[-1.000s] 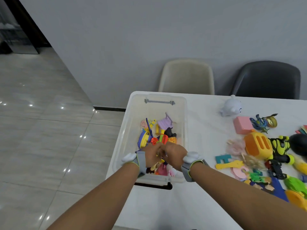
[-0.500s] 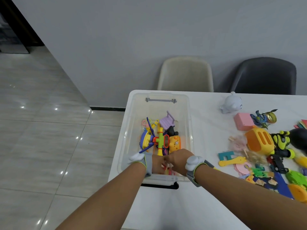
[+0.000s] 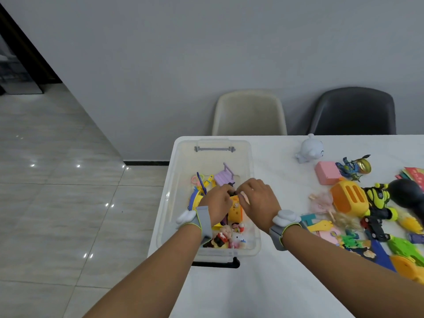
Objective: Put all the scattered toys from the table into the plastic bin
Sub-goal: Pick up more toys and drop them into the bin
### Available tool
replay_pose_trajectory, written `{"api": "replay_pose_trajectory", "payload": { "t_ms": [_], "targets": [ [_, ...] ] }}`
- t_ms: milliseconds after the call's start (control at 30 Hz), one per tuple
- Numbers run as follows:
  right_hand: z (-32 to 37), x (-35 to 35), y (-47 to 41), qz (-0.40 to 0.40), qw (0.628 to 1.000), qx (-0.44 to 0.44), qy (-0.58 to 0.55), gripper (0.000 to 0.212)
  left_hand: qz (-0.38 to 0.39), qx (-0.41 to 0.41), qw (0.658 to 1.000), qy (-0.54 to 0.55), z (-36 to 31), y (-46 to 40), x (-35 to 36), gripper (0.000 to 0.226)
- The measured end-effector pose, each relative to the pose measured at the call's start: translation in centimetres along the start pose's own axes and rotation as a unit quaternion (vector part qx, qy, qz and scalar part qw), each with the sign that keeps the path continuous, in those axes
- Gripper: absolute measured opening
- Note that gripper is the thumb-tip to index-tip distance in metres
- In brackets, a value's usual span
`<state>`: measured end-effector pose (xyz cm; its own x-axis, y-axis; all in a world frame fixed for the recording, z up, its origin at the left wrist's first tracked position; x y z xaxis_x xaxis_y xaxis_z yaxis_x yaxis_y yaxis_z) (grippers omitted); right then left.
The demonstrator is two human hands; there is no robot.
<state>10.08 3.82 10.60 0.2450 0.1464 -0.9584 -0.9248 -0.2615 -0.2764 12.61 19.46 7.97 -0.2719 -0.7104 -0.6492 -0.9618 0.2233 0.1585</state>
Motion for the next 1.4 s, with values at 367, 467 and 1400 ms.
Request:
{"api": "replay_pose_trajectory", "payload": {
  "t_ms": [367, 467, 1400],
  "targets": [
    [-13.4, -0.4, 6.2, 0.039, 0.974, 0.219, -0.051, 0.017, -0.042, 0.113, 0.988, 0.096, -10.7, -1.9, 7.4, 0.029],
    [-16.7, -0.3, 9.1, 0.064, 0.964, 0.254, -0.046, 0.019, 0.027, 0.104, 0.992, 0.065, -11.9, -2.0, 10.8, 0.030],
    [-23.7, 9.1, 30.0, 0.370, 0.876, 0.310, 0.018, 0.065, 0.240, 0.012, 0.906, -0.350, -5.7, 0.1, 32.0, 0.024]
  ]
}}
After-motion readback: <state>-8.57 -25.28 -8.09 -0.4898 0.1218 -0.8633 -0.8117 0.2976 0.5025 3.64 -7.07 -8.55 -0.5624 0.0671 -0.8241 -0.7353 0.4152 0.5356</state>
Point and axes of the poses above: each hand's wrist, its own y-axis away from the middle knuckle, its own x-axis out of the palm, z = x × y, the point moved 2 cm from there along -y, towards the middle knuckle, and after that the axes turned 13 degrees about y, right-handed, at the moved point
